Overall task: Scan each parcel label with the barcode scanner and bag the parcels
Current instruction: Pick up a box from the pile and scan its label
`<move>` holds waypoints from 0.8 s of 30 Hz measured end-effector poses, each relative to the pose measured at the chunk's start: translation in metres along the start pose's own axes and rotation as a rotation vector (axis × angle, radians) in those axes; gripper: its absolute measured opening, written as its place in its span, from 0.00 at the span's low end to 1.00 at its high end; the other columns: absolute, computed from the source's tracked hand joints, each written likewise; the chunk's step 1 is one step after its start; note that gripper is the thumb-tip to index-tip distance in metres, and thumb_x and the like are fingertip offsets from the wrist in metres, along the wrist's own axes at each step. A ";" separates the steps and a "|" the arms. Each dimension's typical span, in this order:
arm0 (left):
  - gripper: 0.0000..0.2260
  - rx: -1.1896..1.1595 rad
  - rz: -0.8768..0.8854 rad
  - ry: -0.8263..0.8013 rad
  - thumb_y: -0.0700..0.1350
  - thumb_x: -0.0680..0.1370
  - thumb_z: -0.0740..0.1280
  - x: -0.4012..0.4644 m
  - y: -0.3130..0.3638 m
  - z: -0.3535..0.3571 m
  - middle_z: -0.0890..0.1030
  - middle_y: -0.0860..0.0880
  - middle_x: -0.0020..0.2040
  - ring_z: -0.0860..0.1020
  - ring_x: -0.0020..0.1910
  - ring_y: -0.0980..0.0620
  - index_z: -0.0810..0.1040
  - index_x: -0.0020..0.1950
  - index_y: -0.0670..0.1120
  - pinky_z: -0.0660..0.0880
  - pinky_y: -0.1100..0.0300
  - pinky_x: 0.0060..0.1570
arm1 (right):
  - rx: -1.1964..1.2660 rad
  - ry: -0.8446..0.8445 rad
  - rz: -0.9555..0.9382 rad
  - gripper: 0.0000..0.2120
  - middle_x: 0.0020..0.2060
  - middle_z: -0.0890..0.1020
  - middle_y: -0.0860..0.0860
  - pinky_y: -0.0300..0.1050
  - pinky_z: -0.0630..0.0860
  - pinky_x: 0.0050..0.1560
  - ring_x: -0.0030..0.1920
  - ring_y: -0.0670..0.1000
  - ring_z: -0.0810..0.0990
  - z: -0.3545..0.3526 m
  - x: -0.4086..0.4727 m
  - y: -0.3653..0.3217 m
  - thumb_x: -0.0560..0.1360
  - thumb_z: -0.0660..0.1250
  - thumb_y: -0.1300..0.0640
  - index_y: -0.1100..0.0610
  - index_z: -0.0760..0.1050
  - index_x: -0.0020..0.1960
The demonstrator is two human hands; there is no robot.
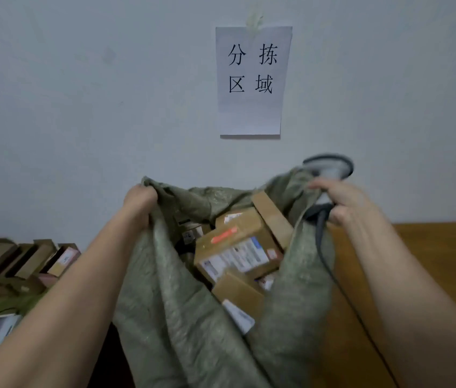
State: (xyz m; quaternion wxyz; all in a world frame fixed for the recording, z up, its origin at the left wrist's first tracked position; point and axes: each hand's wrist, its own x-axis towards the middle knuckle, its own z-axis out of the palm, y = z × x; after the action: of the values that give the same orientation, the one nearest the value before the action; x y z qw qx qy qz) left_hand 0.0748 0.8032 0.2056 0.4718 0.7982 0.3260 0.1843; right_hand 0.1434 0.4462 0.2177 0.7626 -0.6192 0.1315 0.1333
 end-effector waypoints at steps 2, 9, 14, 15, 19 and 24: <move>0.10 -0.387 -0.041 0.101 0.36 0.80 0.56 0.005 0.023 -0.015 0.79 0.42 0.49 0.78 0.50 0.45 0.77 0.50 0.41 0.76 0.55 0.47 | 0.205 0.044 -0.198 0.11 0.39 0.84 0.62 0.60 0.82 0.45 0.37 0.59 0.84 0.000 0.001 -0.030 0.70 0.71 0.68 0.67 0.77 0.51; 0.16 -0.752 -0.133 -0.207 0.29 0.77 0.60 -0.016 0.030 -0.022 0.80 0.39 0.44 0.81 0.38 0.46 0.74 0.62 0.41 0.79 0.59 0.26 | 0.293 0.144 -0.257 0.44 0.54 0.81 0.64 0.58 0.82 0.35 0.47 0.62 0.84 0.004 0.046 -0.013 0.48 0.75 0.67 0.65 0.72 0.65; 0.38 -1.039 0.082 -0.047 0.25 0.72 0.66 -0.009 0.058 -0.032 0.71 0.43 0.66 0.80 0.49 0.49 0.59 0.76 0.51 0.78 0.61 0.38 | 0.273 0.309 -0.442 0.28 0.54 0.78 0.58 0.53 0.83 0.47 0.48 0.55 0.82 0.018 0.010 -0.031 0.66 0.73 0.67 0.56 0.66 0.60; 0.42 -1.028 0.034 -0.098 0.26 0.71 0.69 -0.010 0.051 -0.025 0.69 0.42 0.68 0.80 0.52 0.48 0.54 0.76 0.51 0.79 0.59 0.42 | 0.268 0.322 -0.437 0.29 0.56 0.78 0.58 0.53 0.82 0.49 0.50 0.54 0.81 0.014 0.013 -0.030 0.67 0.73 0.67 0.56 0.65 0.63; 0.60 -0.453 -0.260 -0.353 0.54 0.48 0.85 -0.052 0.019 0.021 0.76 0.39 0.63 0.80 0.52 0.47 0.60 0.73 0.39 0.80 0.52 0.51 | 0.261 0.381 -0.241 0.36 0.60 0.76 0.56 0.53 0.80 0.55 0.56 0.56 0.79 0.001 0.027 -0.009 0.69 0.75 0.66 0.59 0.62 0.73; 0.51 0.357 -0.283 -0.491 0.72 0.63 0.69 -0.114 -0.005 0.055 0.61 0.40 0.76 0.66 0.72 0.38 0.62 0.76 0.42 0.70 0.44 0.66 | 0.299 0.406 -0.211 0.37 0.60 0.76 0.57 0.58 0.79 0.57 0.56 0.57 0.79 -0.016 0.033 0.002 0.68 0.75 0.66 0.60 0.62 0.72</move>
State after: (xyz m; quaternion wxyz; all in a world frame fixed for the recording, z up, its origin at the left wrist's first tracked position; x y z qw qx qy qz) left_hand 0.0243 0.6908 0.1761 0.4101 0.8356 0.3374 -0.1408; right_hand 0.1727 0.4321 0.2002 0.8132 -0.5240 0.2349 -0.0947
